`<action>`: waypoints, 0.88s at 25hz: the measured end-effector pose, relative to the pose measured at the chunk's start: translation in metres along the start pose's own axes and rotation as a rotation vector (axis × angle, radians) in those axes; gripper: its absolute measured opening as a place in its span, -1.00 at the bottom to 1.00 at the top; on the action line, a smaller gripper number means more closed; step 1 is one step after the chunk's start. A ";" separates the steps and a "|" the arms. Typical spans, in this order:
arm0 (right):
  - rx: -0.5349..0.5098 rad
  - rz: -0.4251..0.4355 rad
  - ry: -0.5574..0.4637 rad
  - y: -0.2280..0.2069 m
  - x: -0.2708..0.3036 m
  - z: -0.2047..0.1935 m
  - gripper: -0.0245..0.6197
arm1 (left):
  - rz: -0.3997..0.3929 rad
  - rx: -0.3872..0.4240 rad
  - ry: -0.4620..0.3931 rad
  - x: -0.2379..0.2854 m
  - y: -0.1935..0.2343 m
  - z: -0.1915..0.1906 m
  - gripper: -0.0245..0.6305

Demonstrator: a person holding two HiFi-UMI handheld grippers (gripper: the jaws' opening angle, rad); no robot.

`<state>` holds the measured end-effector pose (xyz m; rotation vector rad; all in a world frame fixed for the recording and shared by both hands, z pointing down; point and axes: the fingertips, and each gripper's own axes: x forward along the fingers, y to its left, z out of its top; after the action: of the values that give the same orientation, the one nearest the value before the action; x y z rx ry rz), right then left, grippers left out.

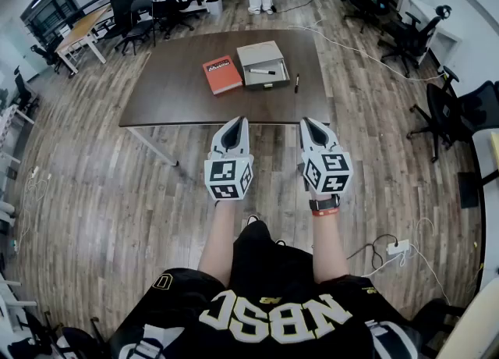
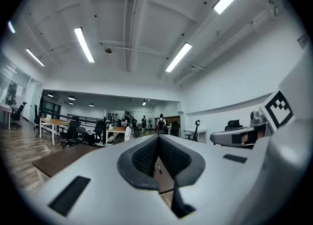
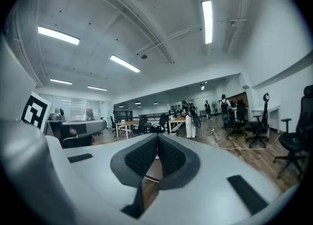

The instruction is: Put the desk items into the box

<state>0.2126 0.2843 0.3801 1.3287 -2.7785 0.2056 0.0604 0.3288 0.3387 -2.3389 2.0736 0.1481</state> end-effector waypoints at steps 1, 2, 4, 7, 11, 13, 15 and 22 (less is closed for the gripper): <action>0.004 0.003 -0.002 -0.001 0.007 0.000 -0.90 | 0.001 -0.003 0.001 0.006 0.003 -0.002 -0.88; 0.008 0.005 -0.004 -0.002 0.015 0.001 -0.90 | 0.000 -0.005 0.002 0.011 0.007 -0.003 -0.88; 0.018 0.006 -0.007 -0.006 0.029 0.000 -0.90 | -0.005 -0.007 0.004 0.023 0.013 -0.008 -0.88; 0.025 0.001 -0.007 -0.013 0.054 -0.005 -0.90 | -0.013 -0.016 0.001 0.046 0.027 -0.017 -0.88; 0.022 -0.006 -0.003 -0.026 0.103 0.000 -0.90 | -0.031 -0.031 -0.006 0.094 0.052 -0.023 -0.88; 0.021 -0.007 -0.009 -0.034 0.132 0.012 -0.90 | -0.038 -0.038 -0.017 0.123 0.066 -0.020 -0.88; 0.021 -0.005 -0.018 -0.043 0.160 0.025 -0.90 | -0.045 -0.042 -0.033 0.155 0.080 -0.012 -0.88; 0.023 -0.001 -0.007 -0.062 0.256 0.040 -0.90 | -0.081 -0.064 -0.044 0.251 0.127 -0.007 -0.88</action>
<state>0.1006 0.0426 0.3739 1.3389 -2.7891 0.2340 -0.0360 0.0641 0.3330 -2.4285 1.9795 0.2661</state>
